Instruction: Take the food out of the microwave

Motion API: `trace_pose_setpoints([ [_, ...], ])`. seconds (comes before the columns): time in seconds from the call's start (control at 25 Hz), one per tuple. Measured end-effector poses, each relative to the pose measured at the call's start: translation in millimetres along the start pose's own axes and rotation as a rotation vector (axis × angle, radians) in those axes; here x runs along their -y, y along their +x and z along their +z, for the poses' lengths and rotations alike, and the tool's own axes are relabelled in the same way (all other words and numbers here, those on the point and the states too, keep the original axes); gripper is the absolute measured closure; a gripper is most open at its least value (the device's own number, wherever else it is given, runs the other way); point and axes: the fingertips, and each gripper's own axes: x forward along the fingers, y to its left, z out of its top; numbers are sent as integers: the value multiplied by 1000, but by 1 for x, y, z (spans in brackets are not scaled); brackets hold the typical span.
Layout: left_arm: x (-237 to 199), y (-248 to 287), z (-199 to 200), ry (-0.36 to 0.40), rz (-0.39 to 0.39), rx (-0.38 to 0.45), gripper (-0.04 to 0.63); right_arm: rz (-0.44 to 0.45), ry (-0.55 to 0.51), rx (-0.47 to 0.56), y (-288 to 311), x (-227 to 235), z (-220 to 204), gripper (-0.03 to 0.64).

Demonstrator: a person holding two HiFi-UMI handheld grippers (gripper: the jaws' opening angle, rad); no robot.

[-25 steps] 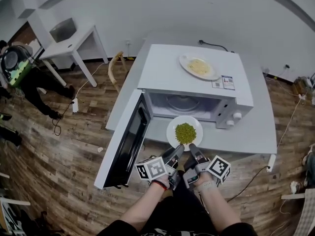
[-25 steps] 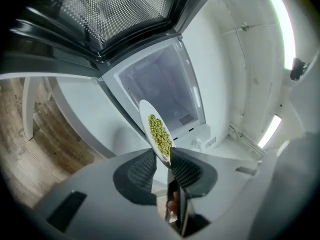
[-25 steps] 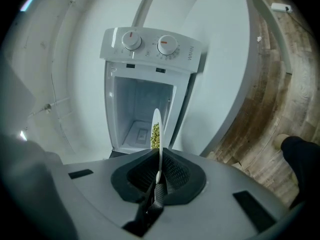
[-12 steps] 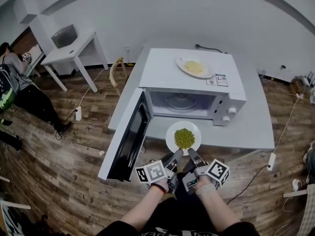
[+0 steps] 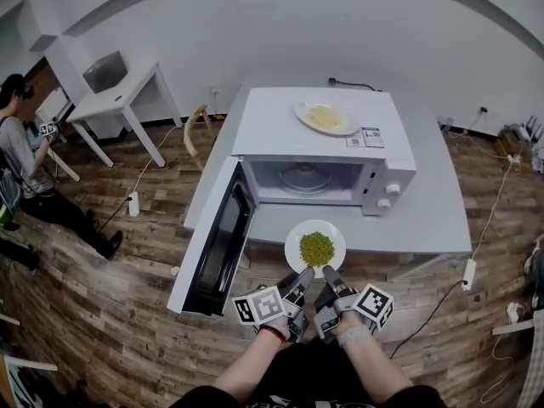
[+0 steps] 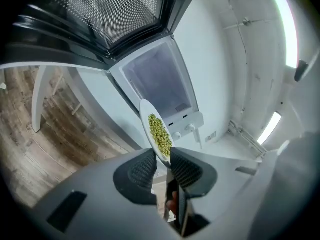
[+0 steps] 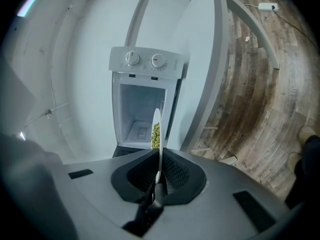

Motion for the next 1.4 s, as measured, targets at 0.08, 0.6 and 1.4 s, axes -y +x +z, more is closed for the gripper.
trace_pose_setpoints([
  [0.08, 2, 0, 0, 2, -1, 3, 511, -5, -1, -4, -1, 1, 0, 575],
  [0.6, 14, -20, -18, -21, 33, 48, 512, 1, 3, -65, -23, -7, -12, 575],
  [1.4, 49, -66, -92, -47, 89, 66, 514, -11, 14, -123, -109, 1, -41, 575],
])
